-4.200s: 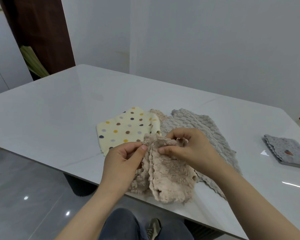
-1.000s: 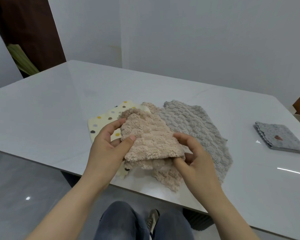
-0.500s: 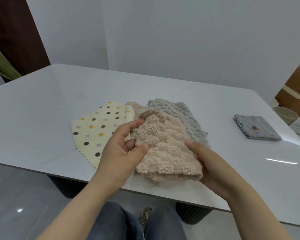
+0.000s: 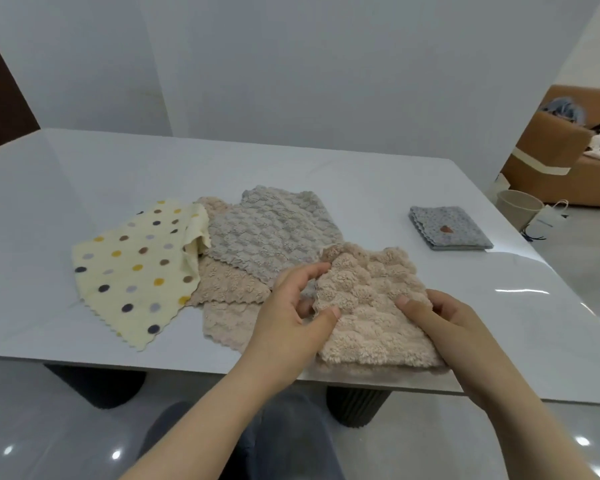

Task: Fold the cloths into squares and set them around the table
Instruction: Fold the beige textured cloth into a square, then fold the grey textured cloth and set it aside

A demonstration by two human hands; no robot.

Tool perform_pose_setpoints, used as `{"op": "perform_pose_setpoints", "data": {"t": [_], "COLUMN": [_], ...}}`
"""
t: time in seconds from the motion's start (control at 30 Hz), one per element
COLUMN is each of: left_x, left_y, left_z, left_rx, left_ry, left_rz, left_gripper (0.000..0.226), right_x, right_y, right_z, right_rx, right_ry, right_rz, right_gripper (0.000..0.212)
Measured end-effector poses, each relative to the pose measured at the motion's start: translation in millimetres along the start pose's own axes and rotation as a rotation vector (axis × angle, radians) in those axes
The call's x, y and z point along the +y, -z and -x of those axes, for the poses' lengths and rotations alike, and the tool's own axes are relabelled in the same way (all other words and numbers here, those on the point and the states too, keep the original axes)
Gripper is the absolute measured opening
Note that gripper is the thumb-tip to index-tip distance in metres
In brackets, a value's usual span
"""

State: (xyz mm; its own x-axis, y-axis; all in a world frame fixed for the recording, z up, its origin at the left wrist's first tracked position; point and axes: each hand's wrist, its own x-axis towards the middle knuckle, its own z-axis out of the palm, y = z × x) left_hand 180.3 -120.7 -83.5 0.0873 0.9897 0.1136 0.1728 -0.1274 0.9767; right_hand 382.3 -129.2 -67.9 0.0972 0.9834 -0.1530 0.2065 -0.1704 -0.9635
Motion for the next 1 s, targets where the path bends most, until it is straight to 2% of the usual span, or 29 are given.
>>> {"op": "perform_pose_setpoints", "data": {"t": [0.27, 0.53, 0.77, 0.87, 1.0], "left_x": [-16.0, -25.4, -27.7, -27.8, -26.5], "left_y": [-32.9, -27.5, -14.2, -10.4, -2.5], "left_z": [-6.0, -18.9, -25.0, -26.4, -24.5], "left_rx": [-0.098, -0.118, -0.077, -0.068, -0.028], "left_ry": [-0.048, -0.107, -0.145, -0.127, -0.132], "left_rz": [-0.221, -0.473, -0.634, -0.648, -0.615], "left_gripper": [0.049, 0.056, 0.067, 0.070, 0.063], "right_x": [32.0, 37.7, 33.4, 30.7, 24.5], "right_y": [26.7, 19.2, 12.8, 12.7, 11.9], "right_z": [-1.9, -16.3, -18.2, -17.8, -17.1], "right_rx": [0.067, 0.121, 0.175, 0.185, 0.249], "right_ry": [-0.045, 0.036, 0.048, 0.042, 0.102], "right_rz": [0.088, 0.191, 0.286, 0.341, 0.508], "right_gripper": [0.018, 0.009, 0.011, 0.021, 0.051]}}
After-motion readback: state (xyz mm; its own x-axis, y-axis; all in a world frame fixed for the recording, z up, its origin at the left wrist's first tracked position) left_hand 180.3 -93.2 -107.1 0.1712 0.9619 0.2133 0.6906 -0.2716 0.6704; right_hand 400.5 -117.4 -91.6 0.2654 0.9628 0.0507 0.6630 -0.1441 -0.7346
